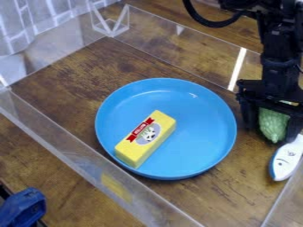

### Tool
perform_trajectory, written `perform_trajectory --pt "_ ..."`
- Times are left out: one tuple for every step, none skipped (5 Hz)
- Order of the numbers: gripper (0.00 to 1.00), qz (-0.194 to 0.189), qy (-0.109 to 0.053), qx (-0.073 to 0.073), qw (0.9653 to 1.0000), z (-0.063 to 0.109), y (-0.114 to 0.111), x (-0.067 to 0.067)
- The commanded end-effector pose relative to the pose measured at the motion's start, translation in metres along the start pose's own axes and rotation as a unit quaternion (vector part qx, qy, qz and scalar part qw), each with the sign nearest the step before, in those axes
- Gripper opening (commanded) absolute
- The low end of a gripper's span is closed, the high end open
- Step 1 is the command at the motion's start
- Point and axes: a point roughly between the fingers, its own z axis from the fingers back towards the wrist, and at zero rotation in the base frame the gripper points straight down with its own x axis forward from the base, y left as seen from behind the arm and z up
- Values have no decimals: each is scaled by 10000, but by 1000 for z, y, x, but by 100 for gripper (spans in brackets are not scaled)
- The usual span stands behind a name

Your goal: Put the green object in the blue tray

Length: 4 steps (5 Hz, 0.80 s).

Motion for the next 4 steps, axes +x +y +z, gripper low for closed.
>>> perform_trajectory --pt "100 -171 -213 -101 9996 6 -20 10" --pt "100 -176 -208 -119 9996 -1 -23 12" --pt "100 -180 -191 -135 9996 -7 -25 13" --pt "100 -177 -170 -145 9996 -14 -28 14"
